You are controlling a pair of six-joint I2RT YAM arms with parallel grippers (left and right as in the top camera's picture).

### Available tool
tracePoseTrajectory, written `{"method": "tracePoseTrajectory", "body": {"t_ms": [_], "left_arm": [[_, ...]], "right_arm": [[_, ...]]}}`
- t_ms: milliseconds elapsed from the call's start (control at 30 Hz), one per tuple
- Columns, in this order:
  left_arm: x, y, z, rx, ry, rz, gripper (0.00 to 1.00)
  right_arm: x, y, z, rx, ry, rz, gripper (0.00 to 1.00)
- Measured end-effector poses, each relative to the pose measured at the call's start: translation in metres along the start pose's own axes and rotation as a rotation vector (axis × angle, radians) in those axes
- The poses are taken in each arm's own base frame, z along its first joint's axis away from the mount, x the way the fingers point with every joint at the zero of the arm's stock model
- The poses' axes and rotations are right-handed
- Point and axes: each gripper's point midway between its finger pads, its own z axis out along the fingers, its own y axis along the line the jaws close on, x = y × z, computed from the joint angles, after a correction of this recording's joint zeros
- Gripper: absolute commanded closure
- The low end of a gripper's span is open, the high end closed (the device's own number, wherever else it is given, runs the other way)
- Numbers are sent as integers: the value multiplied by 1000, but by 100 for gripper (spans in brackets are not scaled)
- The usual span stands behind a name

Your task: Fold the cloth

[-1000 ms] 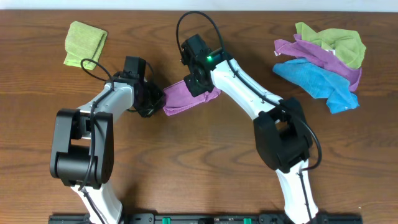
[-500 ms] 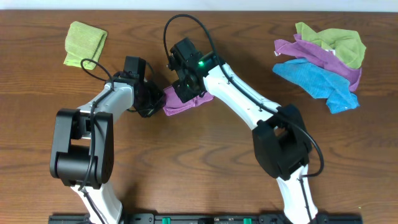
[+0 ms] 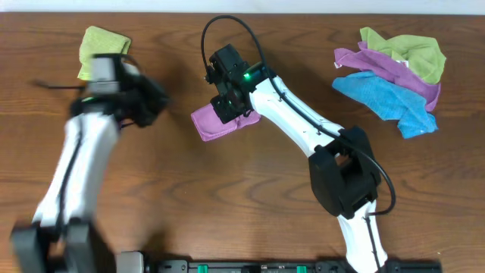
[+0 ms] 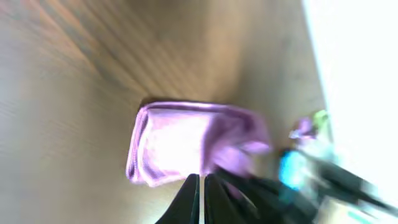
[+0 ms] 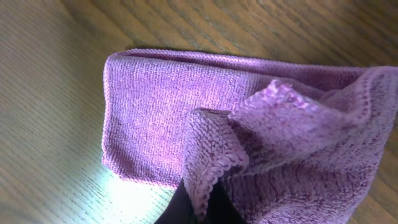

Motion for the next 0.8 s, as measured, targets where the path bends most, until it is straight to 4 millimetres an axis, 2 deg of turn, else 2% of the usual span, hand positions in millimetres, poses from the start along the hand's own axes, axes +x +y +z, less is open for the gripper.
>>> {"method": "tracePoseTrajectory", "body": {"t_ms": [67, 133, 233, 433, 667, 700, 733, 767, 800], "left_arm": [[7, -2, -39, 4, -29, 7, 94], [29, 0, -70, -5, -28, 37, 94], [47, -3, -94, 8, -39, 99, 94], [65, -8, -124, 41, -80, 173, 94], [72, 0, -126, 11, -61, 173, 94], [72, 0, -126, 11, -61, 177, 94], [72, 0, -126, 11, -61, 179, 94], [72, 0, -126, 11, -61, 181, 94], [72, 1, -126, 10, -61, 184, 94]], "right_arm": [[-4, 1, 0, -2, -18, -2, 99], [-11, 3, 0, -3, -43, -10, 99], [-16, 11, 1, -1, -68, -33, 99], [-13, 38, 3, -16, -67, -83, 99], [2, 53, 14, -22, -15, -122, 99], [5, 55, 18, -22, -5, -127, 96], [7, 56, 22, -22, 2, -134, 81], [8, 56, 25, -22, 6, -132, 58], [8, 56, 27, -22, 8, -131, 41]]}}
